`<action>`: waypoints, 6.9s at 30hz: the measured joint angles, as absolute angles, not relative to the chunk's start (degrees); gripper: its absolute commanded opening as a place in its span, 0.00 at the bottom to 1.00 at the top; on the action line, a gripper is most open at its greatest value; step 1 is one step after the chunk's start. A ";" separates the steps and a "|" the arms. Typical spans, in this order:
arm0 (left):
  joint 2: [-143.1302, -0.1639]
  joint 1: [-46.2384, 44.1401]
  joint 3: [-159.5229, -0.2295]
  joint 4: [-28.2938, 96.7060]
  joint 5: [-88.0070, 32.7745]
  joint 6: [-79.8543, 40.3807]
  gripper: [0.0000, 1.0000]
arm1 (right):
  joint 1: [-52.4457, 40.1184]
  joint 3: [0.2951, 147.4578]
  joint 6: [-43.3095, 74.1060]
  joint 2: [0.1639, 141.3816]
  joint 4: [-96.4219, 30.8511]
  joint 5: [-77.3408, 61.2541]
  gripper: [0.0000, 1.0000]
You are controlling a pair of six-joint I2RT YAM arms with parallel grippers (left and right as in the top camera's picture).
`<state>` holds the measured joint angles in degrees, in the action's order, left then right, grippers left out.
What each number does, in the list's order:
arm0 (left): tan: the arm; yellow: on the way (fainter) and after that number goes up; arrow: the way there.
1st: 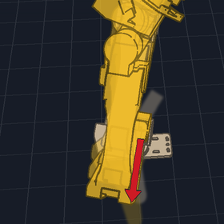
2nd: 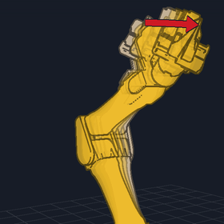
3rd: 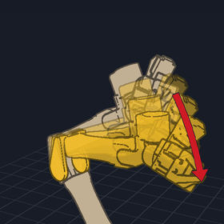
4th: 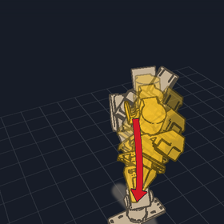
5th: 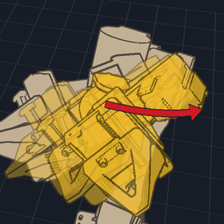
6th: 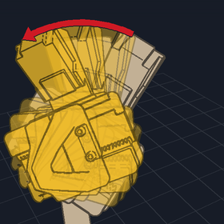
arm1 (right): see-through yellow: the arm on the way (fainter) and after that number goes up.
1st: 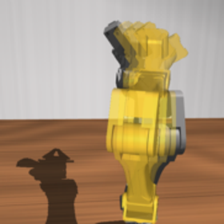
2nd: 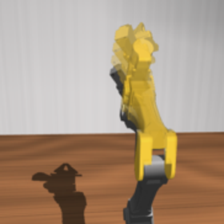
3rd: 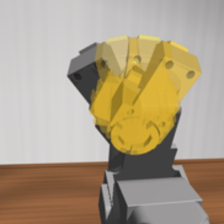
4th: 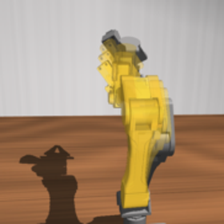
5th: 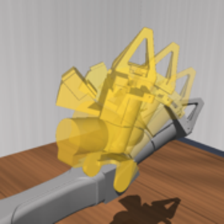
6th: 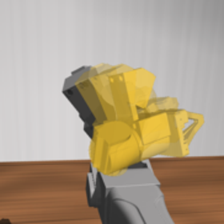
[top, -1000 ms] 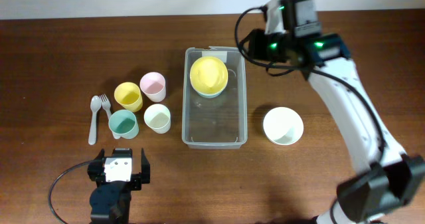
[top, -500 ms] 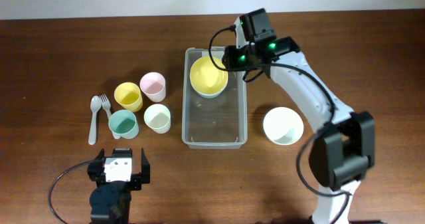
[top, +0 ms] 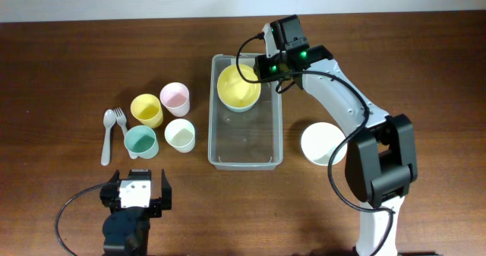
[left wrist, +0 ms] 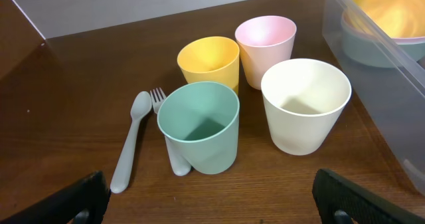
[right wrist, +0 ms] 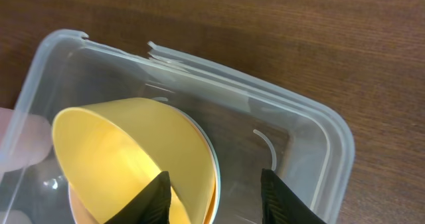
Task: Pack container
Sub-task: 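Carry the yellow bowl over the container and lower it onto the stack, then press the yellow bowl down into the stack with the right gripper, then move the right gripper to the white bowl and grasp its rim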
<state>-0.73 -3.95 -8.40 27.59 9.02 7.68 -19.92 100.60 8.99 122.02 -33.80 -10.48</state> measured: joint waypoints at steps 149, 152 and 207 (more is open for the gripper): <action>-0.73 -3.95 -8.40 27.59 8.99 7.68 1.00 | -22.68 151.02 15.97 124.77 -96.97 -0.38 0.36; -0.73 -3.95 -8.40 27.59 8.99 7.68 1.00 | -19.81 150.95 16.93 123.79 -96.97 -0.23 0.37; -0.67 -3.95 -8.38 27.62 8.99 7.68 1.00 | 9.72 53.60 19.75 94.43 -45.06 -18.65 0.38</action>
